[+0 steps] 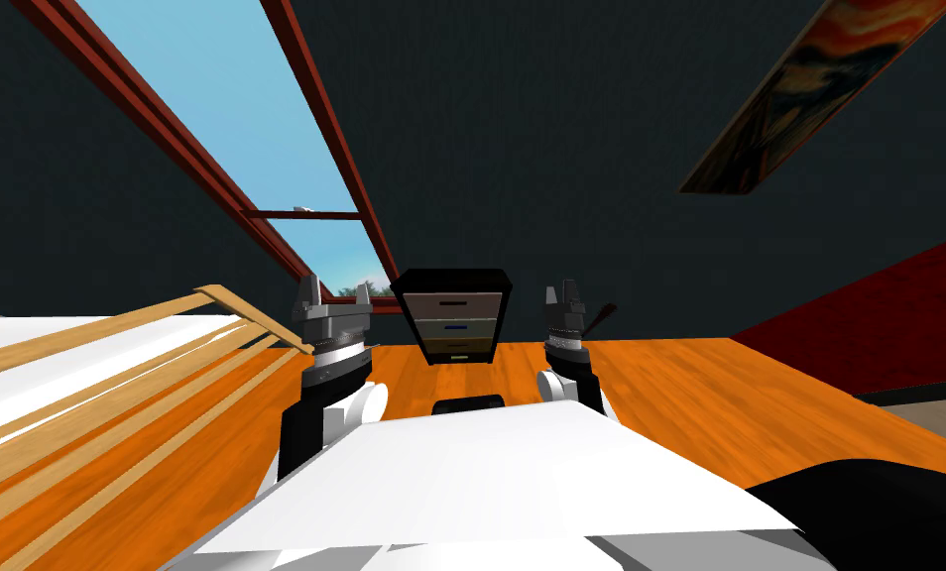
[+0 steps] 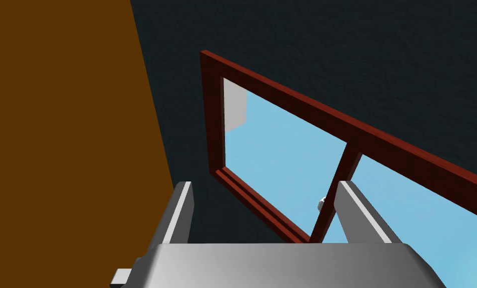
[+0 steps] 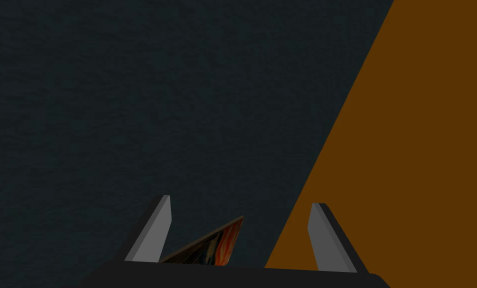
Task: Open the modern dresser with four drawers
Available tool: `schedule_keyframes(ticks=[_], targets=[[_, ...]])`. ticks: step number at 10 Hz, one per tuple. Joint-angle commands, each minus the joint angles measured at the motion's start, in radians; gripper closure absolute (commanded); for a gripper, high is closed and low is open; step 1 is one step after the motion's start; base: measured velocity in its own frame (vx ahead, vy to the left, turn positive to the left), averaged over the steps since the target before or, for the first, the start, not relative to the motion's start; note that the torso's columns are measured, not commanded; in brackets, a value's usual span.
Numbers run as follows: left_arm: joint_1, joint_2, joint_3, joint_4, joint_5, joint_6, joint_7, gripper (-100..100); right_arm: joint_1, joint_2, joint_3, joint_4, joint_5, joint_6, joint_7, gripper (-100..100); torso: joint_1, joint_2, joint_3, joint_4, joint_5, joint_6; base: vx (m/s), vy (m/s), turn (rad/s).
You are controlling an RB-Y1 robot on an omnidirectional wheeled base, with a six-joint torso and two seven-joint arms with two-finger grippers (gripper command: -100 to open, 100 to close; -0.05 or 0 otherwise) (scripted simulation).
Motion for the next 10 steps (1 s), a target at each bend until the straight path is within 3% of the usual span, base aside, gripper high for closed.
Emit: schedule_keyframes(ticks=[1, 9, 10], targets=[[0.0, 0.0, 0.0, 0.0, 0.0, 0.0, 0.0, 0, 0.0, 0.0, 0.0, 0.0, 0.0, 0.0, 0.0, 0, 0.0, 0.04, -0.082, 0.041, 0.0, 0.0, 0.0, 0.0, 0.0], [0.0, 0.0, 0.0, 0.0, 0.0, 0.0, 0.0, 0, 0.0, 0.0, 0.0, 0.0, 0.0, 0.0, 0.0, 0, 0.0, 0.618, -1.234, 0.617, 0.0, 0.0, 0.0, 0.0, 0.0], [-0.002, 0.038, -0.001, 0.012, 0.0, -0.004, 0.001, -100, 0.0, 0.0, 0.0, 0.0, 0.0, 0.0, 0.0, 0, 0.0, 0.691, -1.382, 0.691, 0.0, 0.0, 0.013, -0.002, -0.007]])
